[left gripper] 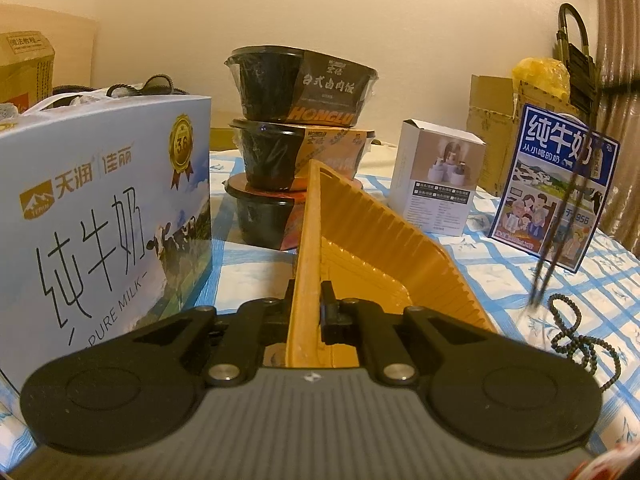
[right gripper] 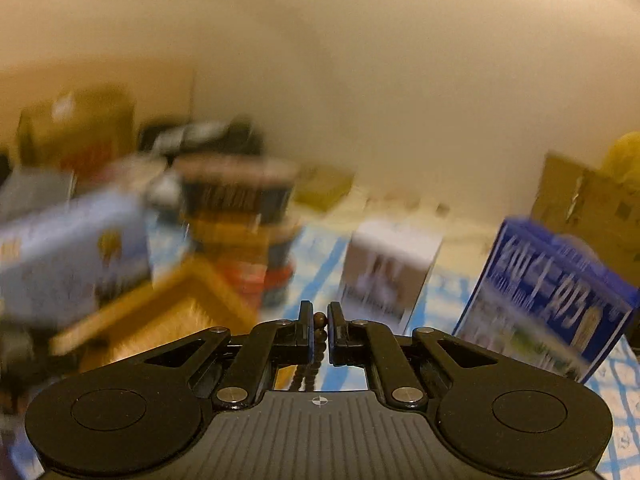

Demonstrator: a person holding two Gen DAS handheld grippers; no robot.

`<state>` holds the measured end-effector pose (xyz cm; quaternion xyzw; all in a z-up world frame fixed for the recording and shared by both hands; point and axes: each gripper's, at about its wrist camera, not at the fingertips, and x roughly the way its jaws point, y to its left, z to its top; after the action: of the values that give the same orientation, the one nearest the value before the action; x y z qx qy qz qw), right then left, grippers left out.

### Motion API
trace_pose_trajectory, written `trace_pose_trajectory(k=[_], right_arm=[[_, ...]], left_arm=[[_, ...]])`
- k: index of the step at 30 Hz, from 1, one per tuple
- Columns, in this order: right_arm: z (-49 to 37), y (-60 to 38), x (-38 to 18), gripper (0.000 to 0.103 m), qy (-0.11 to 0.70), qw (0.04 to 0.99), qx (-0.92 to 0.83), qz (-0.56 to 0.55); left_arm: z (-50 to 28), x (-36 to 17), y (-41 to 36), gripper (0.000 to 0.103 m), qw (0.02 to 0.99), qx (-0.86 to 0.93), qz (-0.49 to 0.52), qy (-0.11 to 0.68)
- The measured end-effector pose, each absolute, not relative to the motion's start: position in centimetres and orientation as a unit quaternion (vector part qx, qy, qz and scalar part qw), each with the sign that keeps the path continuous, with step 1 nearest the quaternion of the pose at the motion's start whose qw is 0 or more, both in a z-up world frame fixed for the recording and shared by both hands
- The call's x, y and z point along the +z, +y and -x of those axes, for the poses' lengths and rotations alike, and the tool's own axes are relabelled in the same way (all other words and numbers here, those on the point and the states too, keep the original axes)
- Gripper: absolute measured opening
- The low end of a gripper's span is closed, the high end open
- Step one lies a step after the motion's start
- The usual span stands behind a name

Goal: Organize jewelry

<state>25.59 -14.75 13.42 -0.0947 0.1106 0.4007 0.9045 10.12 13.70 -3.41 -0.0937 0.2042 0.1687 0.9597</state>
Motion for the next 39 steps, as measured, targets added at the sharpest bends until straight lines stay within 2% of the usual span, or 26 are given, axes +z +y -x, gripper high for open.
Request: trace_pose_trajectory(k=[3,5,7,10,12,17,20,26,32,35,39], right_arm=[[-22.9,-17.6,17.8,0.006,0.027,0.911,0.404,0.077],[-20.9,-19.3,19.2,0.006,0.005,0.907,0.415,0.077],[-20.7,-19.6,18.1,0.006,0.056,0.900,0.424,0.087],[-23.1,-18.2,12.8,0.006,0.166,0.894,0.395,0.129],[-25.6,-17.4,9.5,0.006,0.221,0.886,0.390,0.116],[-29.0,-15.1,4.9,0.006,0.272,0.878,0.370,0.138],[-29.4,-15.9,5.3,0.006,0.244,0.887,0.373,0.121],[-28.6,-16.1,11.3,0.006,0.133,0.908,0.390,0.076],[-26.7,-16.0,16.2,0.006,0.056,0.912,0.399,0.070],[-26.4,-15.9,16.9,0.006,0.054,0.912,0.400,0.074],[-26.4,-15.9,14.2,0.006,0.122,0.904,0.402,0.084]], left_arm=[[-10.1,-3.5,13.6,0.008,0.960,0.171,0.096,0.202],[-10.1,-3.4,13.6,0.008,0.960,0.170,0.097,0.202],[-10.1,-3.3,13.6,0.008,0.960,0.167,0.101,0.200],[-10.1,-3.3,13.6,0.009,0.960,0.168,0.100,0.198],[-10.1,-3.3,13.7,0.009,0.960,0.166,0.102,0.199],[-10.0,-3.1,13.7,0.008,0.961,0.163,0.099,0.200],[-10.0,-3.0,13.4,0.008,0.962,0.164,0.094,0.198],[-10.0,-3.0,13.3,0.008,0.962,0.163,0.093,0.198],[-9.9,-3.0,13.2,0.009,0.962,0.162,0.095,0.196],[-9.9,-3.0,13.2,0.009,0.962,0.162,0.096,0.195],[-9.7,-3.1,13.3,0.009,0.962,0.163,0.100,0.194]])
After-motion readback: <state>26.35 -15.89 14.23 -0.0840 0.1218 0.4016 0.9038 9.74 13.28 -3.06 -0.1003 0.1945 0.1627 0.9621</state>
